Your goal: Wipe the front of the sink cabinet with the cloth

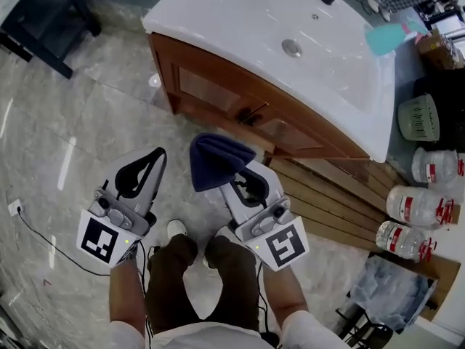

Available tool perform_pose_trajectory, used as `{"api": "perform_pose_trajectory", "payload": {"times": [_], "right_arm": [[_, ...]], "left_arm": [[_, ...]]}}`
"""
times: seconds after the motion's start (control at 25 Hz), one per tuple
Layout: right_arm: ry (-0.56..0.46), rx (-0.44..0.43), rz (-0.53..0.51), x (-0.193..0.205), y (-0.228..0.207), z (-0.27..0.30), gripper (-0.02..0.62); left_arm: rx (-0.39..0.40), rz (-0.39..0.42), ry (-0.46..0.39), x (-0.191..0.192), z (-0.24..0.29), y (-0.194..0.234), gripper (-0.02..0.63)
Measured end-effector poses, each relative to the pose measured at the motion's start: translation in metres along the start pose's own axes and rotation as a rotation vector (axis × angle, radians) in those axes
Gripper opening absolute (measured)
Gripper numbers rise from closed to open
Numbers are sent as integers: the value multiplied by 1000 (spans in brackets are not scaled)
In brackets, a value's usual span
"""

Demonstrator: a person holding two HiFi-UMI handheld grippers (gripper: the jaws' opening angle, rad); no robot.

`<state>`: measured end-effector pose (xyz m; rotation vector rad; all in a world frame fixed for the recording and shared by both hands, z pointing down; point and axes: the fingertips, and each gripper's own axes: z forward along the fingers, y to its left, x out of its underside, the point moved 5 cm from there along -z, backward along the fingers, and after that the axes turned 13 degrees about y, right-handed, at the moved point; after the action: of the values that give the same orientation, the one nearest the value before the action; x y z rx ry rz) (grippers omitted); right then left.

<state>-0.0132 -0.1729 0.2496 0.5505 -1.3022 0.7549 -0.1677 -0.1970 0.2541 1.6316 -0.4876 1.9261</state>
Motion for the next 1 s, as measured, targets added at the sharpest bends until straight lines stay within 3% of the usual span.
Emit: {"api": "perform_pose_trajectory", "payload": {"times": [0.2,0.36,0.56,0.72,1.0], "right_arm": [[-40,14,-28,75,-28,35,55],[-71,14,-94,121,-47,59,55],[-101,17,-182,171,-64,70,55],[-126,23,-241,195,-73,75,55],[-118,3,-180,200,-69,88,55]], "left_arm": [[17,37,-34,73,52,7,3],[14,134,-16,126,81,21,3],[-14,148,-70,175,103,42,3],[-31,148,-87,206,115,49,3],[-104,79,-106,235,85,63,3]]}}
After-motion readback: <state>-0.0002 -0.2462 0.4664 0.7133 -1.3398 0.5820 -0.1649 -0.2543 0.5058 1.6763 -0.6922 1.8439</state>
